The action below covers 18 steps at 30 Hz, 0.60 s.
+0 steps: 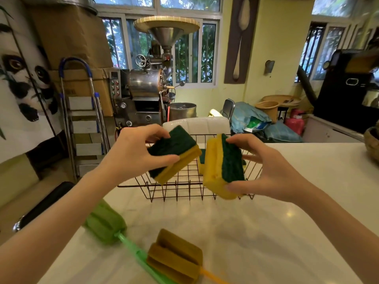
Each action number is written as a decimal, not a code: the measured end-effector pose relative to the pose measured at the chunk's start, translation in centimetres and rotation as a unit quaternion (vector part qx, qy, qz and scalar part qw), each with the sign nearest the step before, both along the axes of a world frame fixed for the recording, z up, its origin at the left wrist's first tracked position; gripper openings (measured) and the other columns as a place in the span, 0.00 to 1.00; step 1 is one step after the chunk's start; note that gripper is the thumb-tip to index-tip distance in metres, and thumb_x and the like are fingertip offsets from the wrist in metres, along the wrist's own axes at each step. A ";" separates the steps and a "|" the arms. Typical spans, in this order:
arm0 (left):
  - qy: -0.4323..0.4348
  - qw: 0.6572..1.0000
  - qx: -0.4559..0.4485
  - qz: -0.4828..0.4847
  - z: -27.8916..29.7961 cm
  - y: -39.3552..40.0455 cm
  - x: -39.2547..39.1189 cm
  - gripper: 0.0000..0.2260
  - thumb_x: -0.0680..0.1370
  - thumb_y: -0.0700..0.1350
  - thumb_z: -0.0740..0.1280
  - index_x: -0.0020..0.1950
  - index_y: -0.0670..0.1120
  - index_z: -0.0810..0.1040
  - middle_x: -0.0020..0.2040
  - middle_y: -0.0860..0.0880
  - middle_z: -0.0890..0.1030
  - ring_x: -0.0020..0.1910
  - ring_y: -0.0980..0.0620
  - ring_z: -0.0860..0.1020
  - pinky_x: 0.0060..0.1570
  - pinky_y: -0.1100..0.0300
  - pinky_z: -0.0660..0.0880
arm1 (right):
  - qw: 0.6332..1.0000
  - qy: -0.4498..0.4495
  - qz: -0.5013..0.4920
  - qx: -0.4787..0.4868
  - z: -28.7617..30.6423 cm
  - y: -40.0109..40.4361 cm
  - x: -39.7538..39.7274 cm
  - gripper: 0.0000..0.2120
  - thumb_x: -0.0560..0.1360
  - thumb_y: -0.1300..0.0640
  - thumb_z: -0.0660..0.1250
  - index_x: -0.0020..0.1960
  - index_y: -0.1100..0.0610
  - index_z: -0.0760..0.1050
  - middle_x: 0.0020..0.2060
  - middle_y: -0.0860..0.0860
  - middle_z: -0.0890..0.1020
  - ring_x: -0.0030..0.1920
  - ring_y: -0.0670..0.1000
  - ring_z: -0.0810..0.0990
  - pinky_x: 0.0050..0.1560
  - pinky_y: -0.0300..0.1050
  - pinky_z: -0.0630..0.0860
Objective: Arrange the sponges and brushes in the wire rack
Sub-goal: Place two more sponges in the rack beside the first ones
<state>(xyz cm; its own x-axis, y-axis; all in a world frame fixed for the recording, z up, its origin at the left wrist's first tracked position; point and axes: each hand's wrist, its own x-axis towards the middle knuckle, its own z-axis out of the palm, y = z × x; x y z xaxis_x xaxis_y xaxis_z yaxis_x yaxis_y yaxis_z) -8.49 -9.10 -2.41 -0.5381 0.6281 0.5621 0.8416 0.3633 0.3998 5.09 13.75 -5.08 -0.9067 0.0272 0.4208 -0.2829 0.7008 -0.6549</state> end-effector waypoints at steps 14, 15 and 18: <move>-0.076 0.972 -0.149 0.168 -3.5 7.0 -10.6 0.26 0.69 0.57 0.68 0.59 0.42 0.68 0.52 0.43 0.79 0.44 0.49 0.76 0.37 0.60 0.74 | 0.998 -0.002 -0.016 0.068 0.7 2.2 -13.1 0.38 0.58 0.57 0.77 0.62 0.47 0.60 0.58 0.49 0.68 0.60 0.50 0.69 0.56 0.40 0.73; -0.067 0.967 -0.173 0.176 -3.9 7.3 -11.0 0.26 0.69 0.58 0.68 0.58 0.42 0.68 0.51 0.43 0.79 0.43 0.49 0.75 0.36 0.59 0.72 | 0.998 -0.008 -0.014 0.067 0.5 2.3 -13.8 0.38 0.58 0.55 0.76 0.61 0.47 0.60 0.58 0.49 0.68 0.60 0.50 0.69 0.55 0.39 0.73; -0.057 0.956 -0.217 0.189 -5.4 8.3 -12.2 0.23 0.70 0.59 0.66 0.55 0.44 0.69 0.51 0.43 0.77 0.45 0.47 0.75 0.37 0.58 0.71 | 0.997 -0.032 -0.006 0.068 0.1 2.4 -15.9 0.37 0.57 0.51 0.74 0.61 0.48 0.60 0.58 0.50 0.68 0.59 0.51 0.70 0.56 0.40 0.73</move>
